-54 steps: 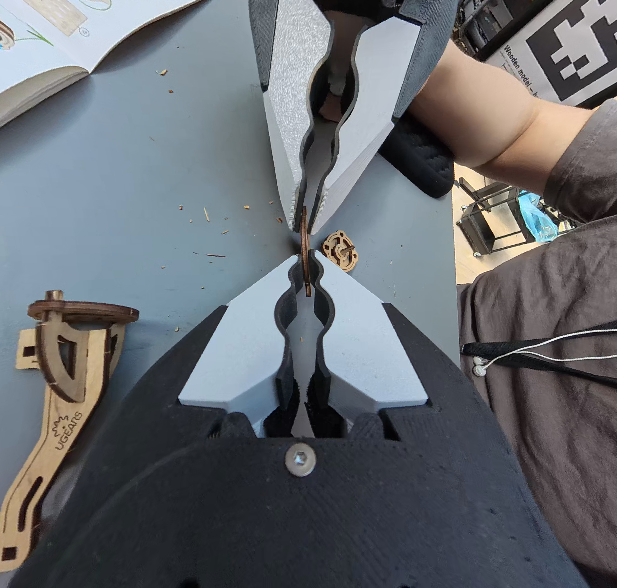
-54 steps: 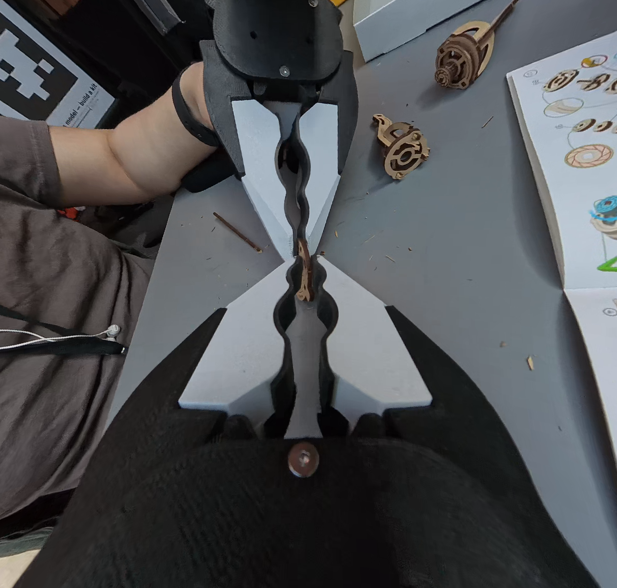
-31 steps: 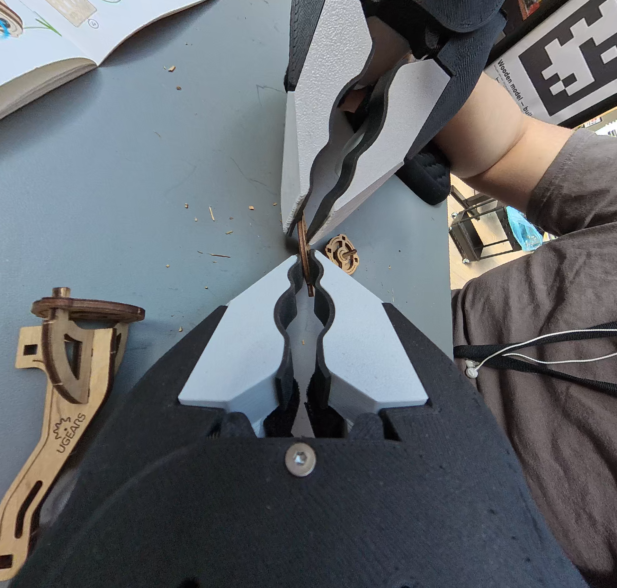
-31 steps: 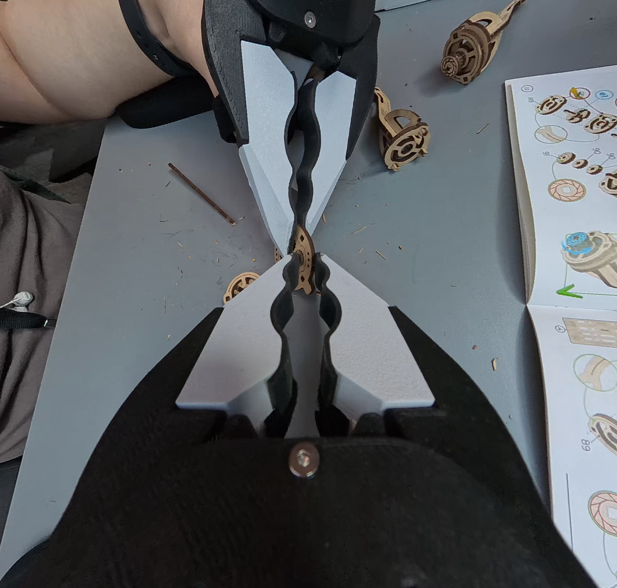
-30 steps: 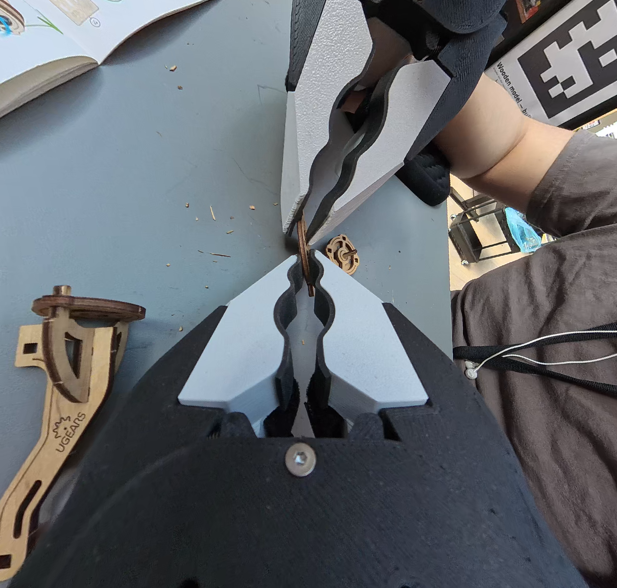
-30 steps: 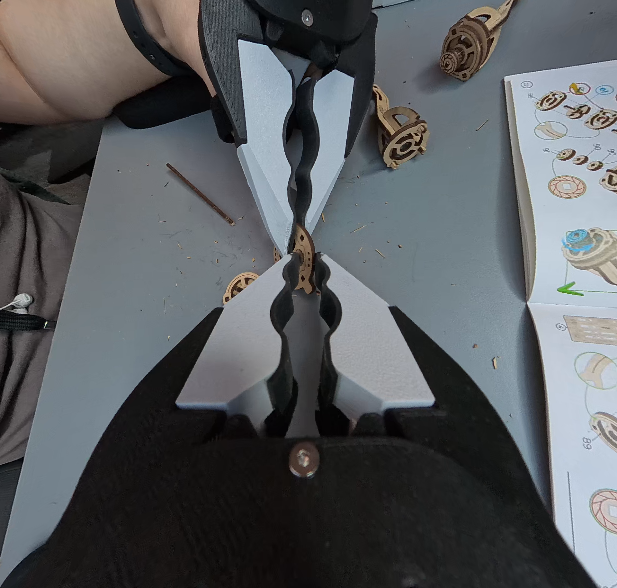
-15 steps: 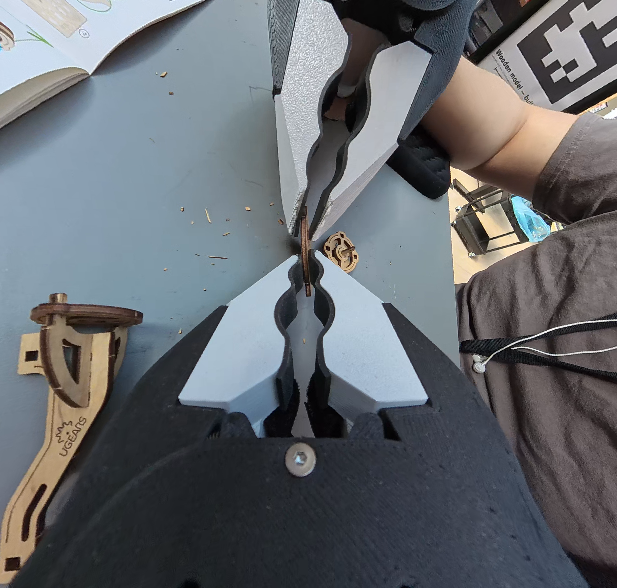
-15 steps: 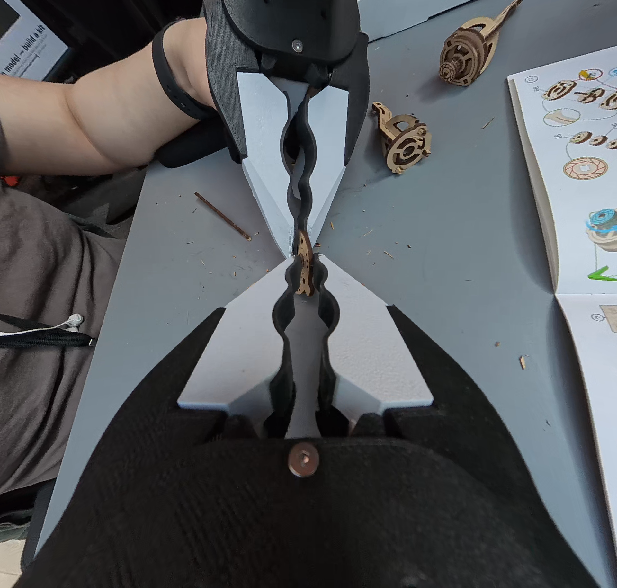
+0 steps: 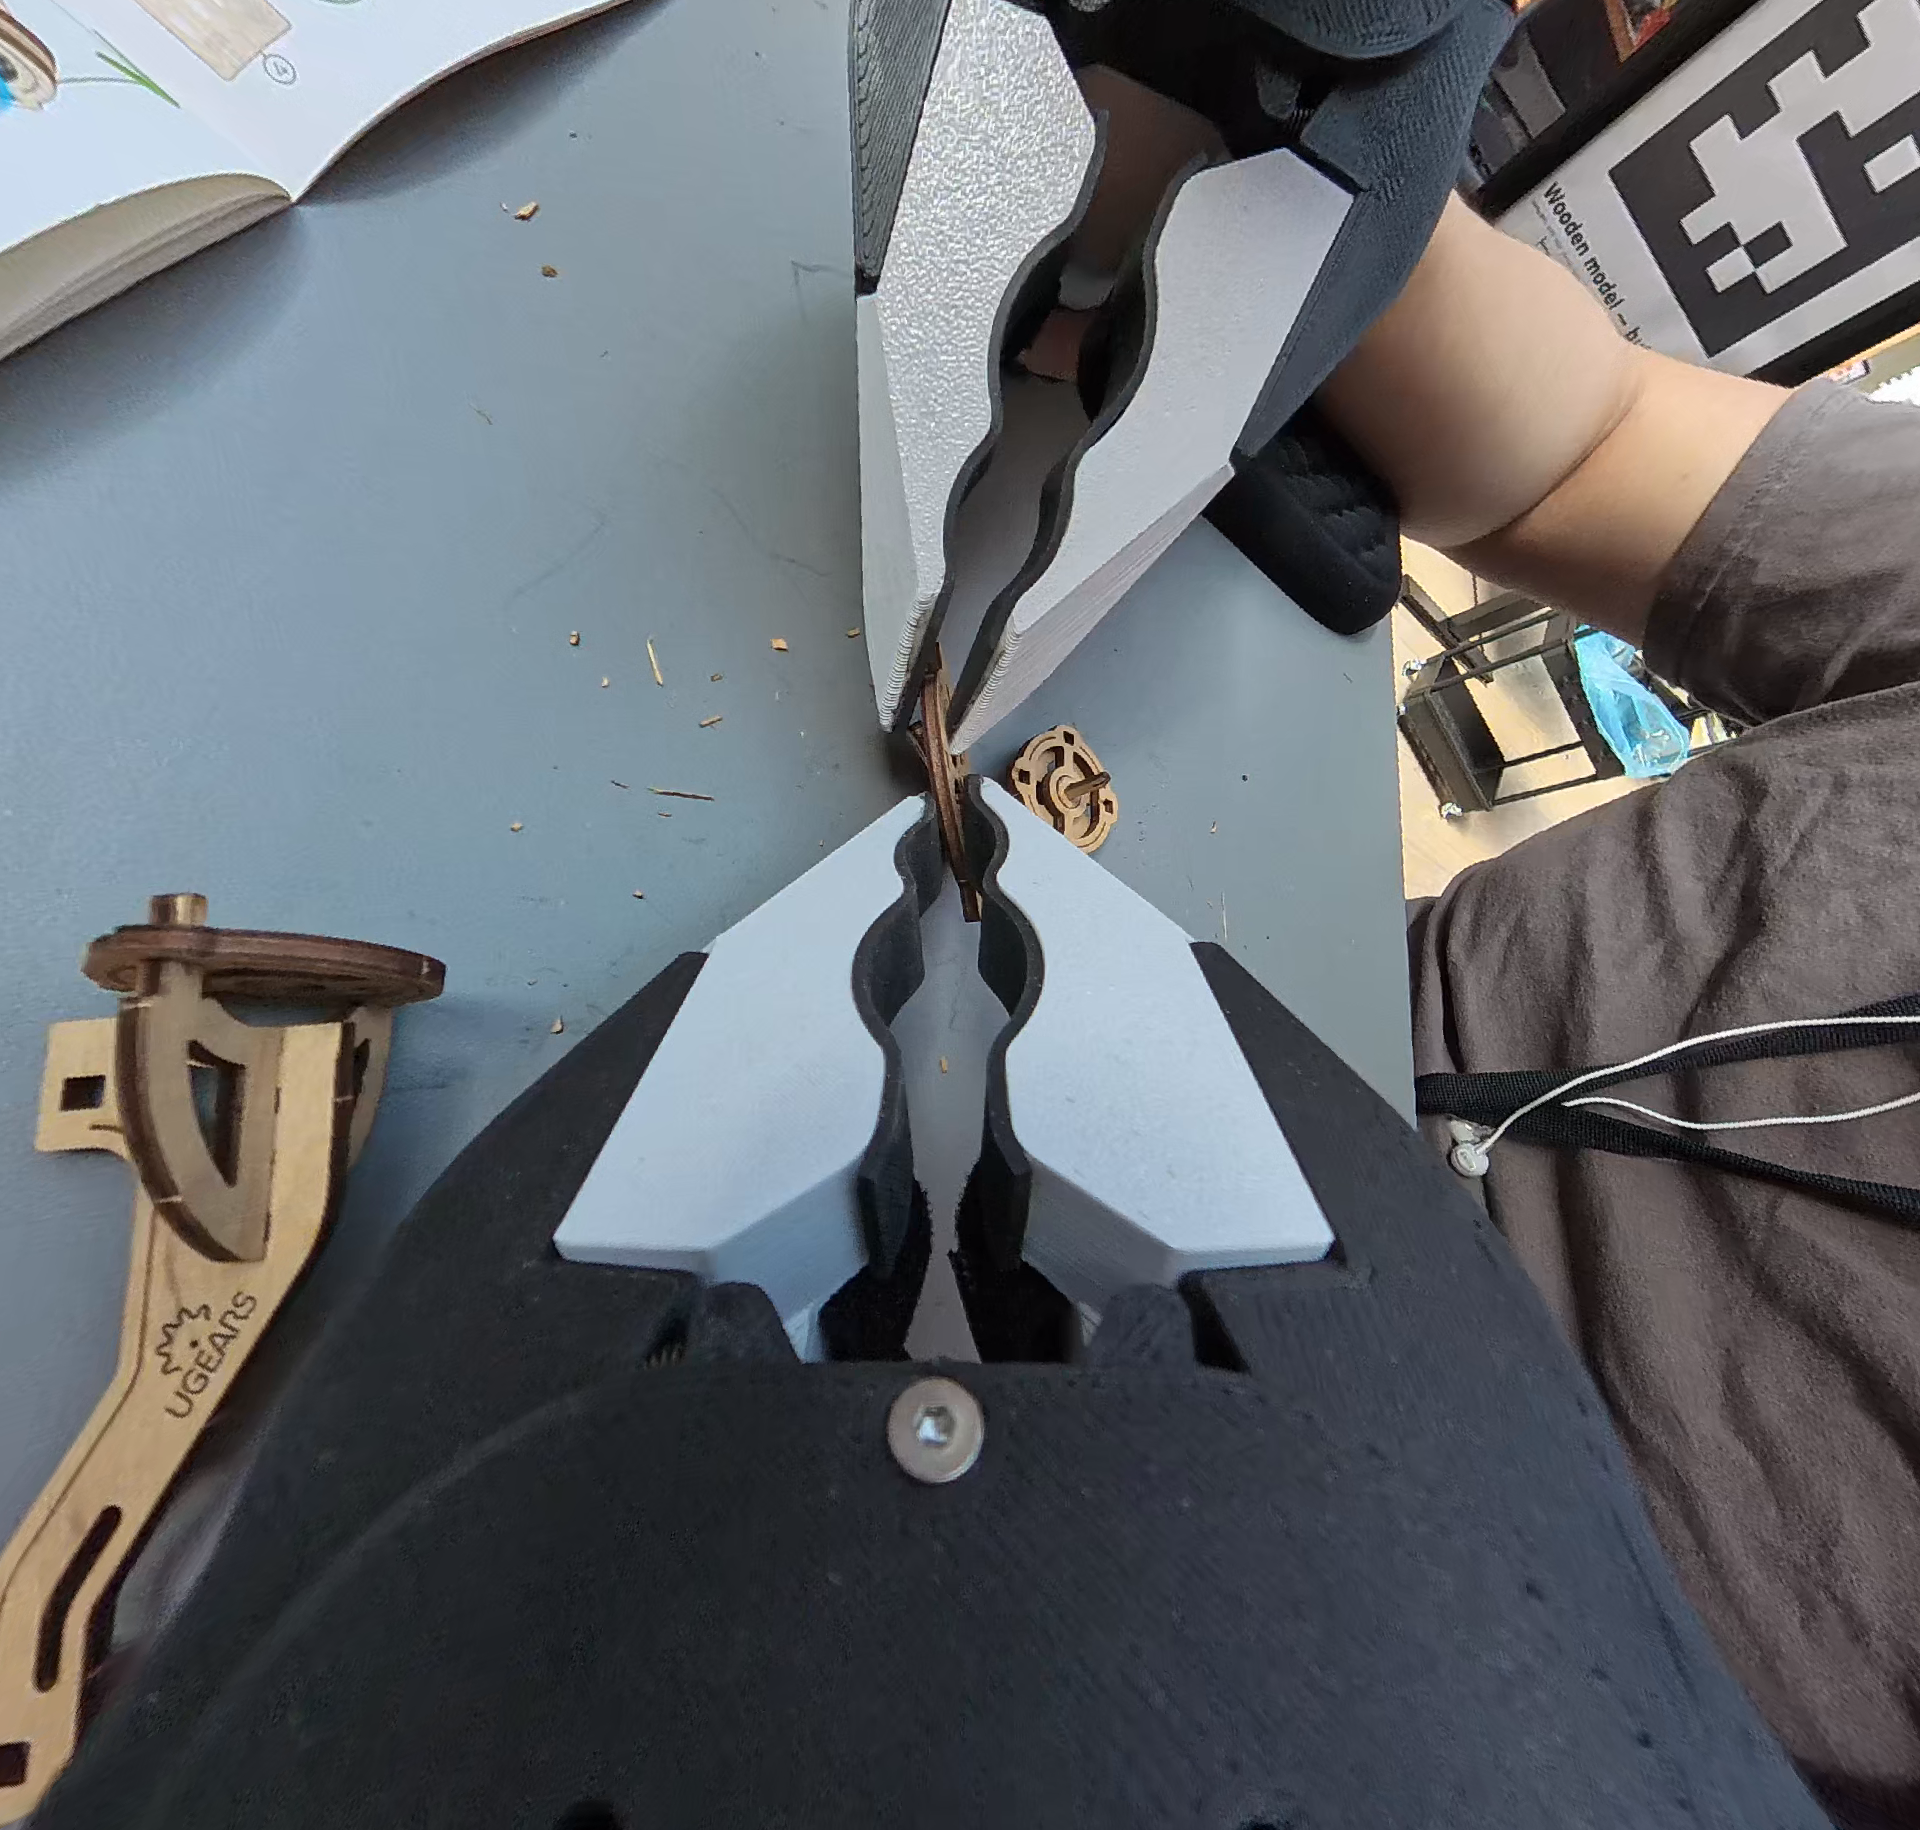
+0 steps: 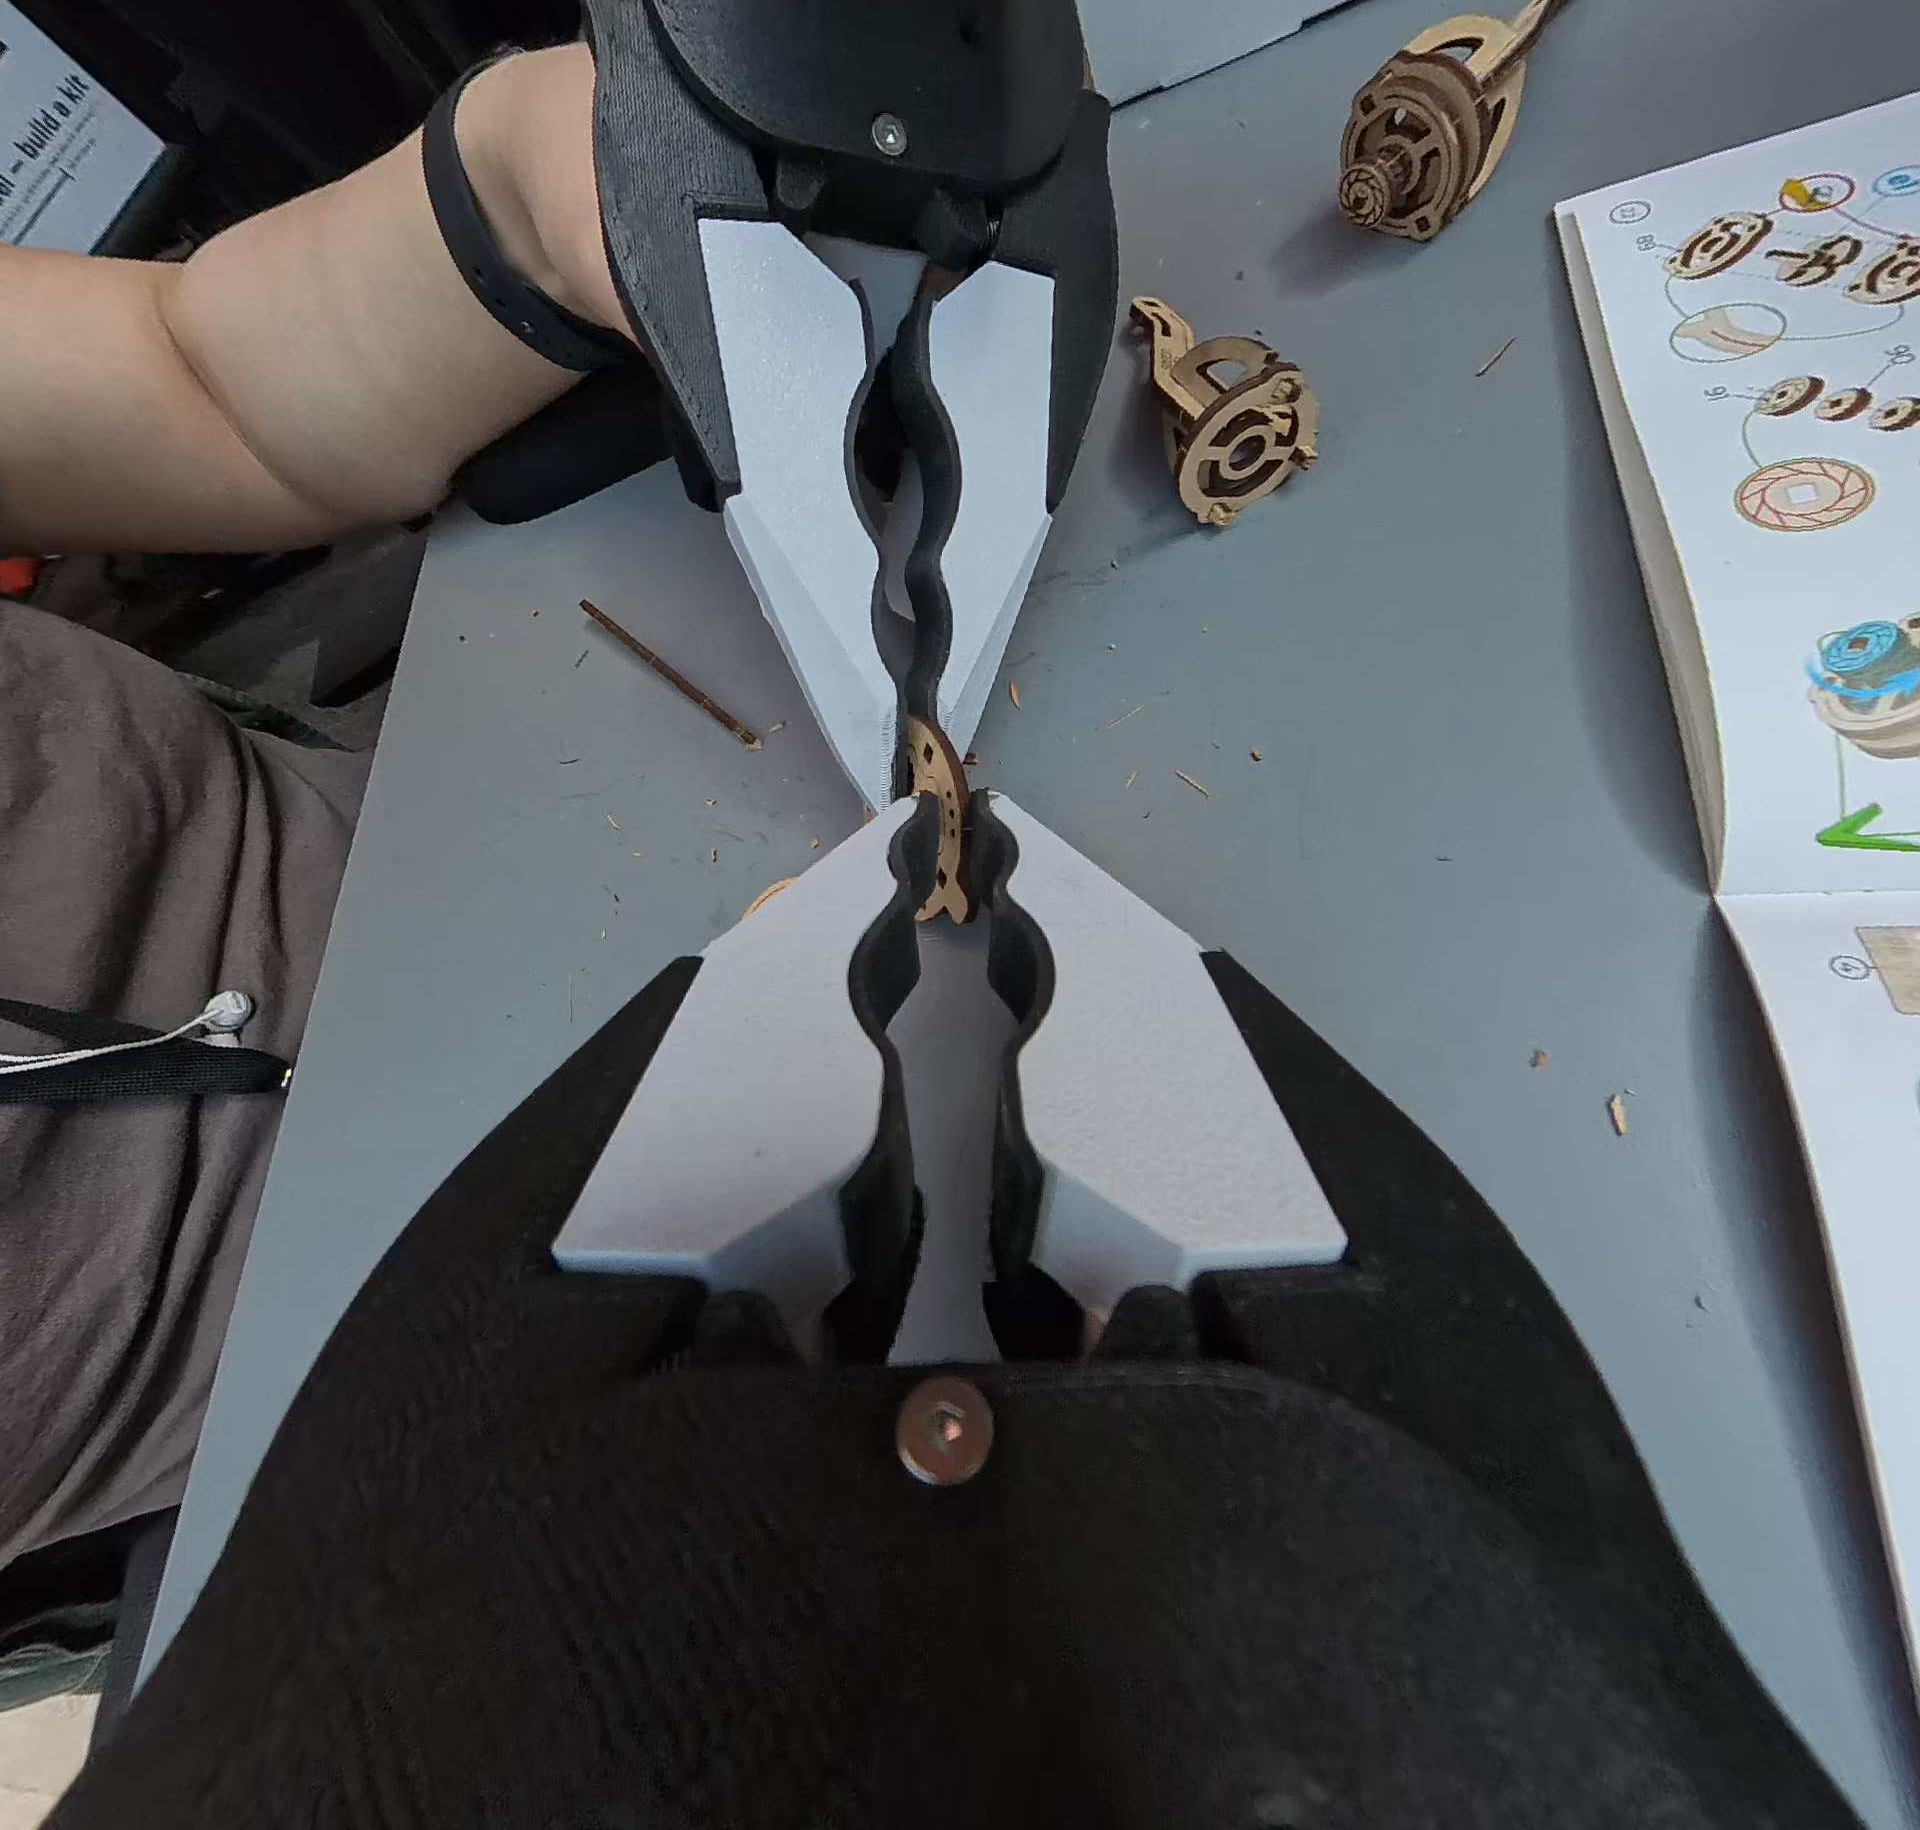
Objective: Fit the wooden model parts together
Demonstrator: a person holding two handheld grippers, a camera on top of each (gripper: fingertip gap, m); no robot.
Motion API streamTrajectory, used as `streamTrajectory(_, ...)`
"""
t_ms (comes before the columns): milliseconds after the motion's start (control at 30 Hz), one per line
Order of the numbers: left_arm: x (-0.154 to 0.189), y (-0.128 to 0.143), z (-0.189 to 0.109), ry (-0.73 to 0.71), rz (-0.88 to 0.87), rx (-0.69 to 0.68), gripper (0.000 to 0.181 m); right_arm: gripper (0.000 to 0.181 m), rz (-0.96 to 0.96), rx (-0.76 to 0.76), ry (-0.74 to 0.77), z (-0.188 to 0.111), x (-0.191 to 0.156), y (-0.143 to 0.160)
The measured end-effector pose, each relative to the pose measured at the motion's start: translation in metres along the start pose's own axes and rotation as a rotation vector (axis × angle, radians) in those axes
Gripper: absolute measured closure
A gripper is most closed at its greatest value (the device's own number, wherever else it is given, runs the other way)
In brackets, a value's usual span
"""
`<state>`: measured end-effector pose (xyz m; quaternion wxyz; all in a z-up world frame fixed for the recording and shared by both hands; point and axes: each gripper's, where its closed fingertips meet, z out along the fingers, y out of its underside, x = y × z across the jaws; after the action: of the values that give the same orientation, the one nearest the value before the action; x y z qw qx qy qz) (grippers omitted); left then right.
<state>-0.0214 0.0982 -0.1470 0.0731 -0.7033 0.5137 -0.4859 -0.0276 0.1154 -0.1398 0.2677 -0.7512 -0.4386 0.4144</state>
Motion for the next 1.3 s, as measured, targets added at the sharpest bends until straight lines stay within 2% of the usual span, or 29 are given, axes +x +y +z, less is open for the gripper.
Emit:
streamTrajectory(200, -0.001, 0.0, -0.005, -0.006, 0.01, 0.001, 0.181, 0.173, -0.022, 0.097, -0.092, -0.013, -0.012, -0.013)
streamTrajectory(267, -0.001, -0.001, -0.007, -0.007, 0.01, 0.011, 0.181, 0.171, -0.049, 0.083, -0.047, -0.013, -0.007, -0.012)
streamTrajectory(333, -0.001, -0.003, -0.007, -0.012, 0.02, 0.016, 0.181, 0.158, -0.078, 0.064, 0.003, -0.009, -0.003, -0.01)
streamTrajectory(367, -0.001, -0.002, -0.006, -0.014, 0.025, 0.01, 0.181, 0.157, -0.087, 0.054, 0.019, -0.006, -0.002, -0.009)
streamTrajectory(500, 0.0, 0.0, -0.003, -0.008, 0.03, -0.004, 0.181, 0.175, -0.097, 0.011, 0.023, 0.002, -0.005, -0.004)
streamTrajectory(767, -0.001, 0.0, -0.003, -0.022, 0.022, -0.001, 0.181, 0.177, -0.014, 0.008, 0.032, 0.003, 0.002, -0.002)
streamTrajectory(867, -0.005, 0.001, -0.003, -0.044, 0.003, -0.007, 0.178, 0.175, 0.056, -0.036, 0.107, 0.005, 0.009, 0.002)
streamTrajectory(933, -0.003, 0.0, -0.005, -0.026, -0.003, -0.002, 0.179, 0.176, 0.002, -0.045, 0.127, 0.004, 0.006, 0.0)
streamTrajectory(967, -0.003, 0.0, -0.006, -0.024, -0.003, 0.002, 0.181, 0.176, -0.034, -0.017, 0.112, 0.002, 0.003, -0.004)
streamTrajectory(1033, -0.002, 0.0, -0.008, -0.027, 0.011, -0.001, 0.181, 0.162, -0.069, 0.09, 0.067, -0.006, -0.002, -0.017)
streamTrajectory(1133, 0.003, -0.003, -0.012, 0.001, 0.012, 0.021, 0.181, 0.164, 0.017, 0.175, 0.003, -0.018, -0.001, -0.027)
streamTrajectory(1300, 0.007, -0.004, -0.017, 0.011, 0.04, 0.025, 0.181, 0.163, -0.002, 0.04, -0.049, -0.002, -0.009, -0.006)
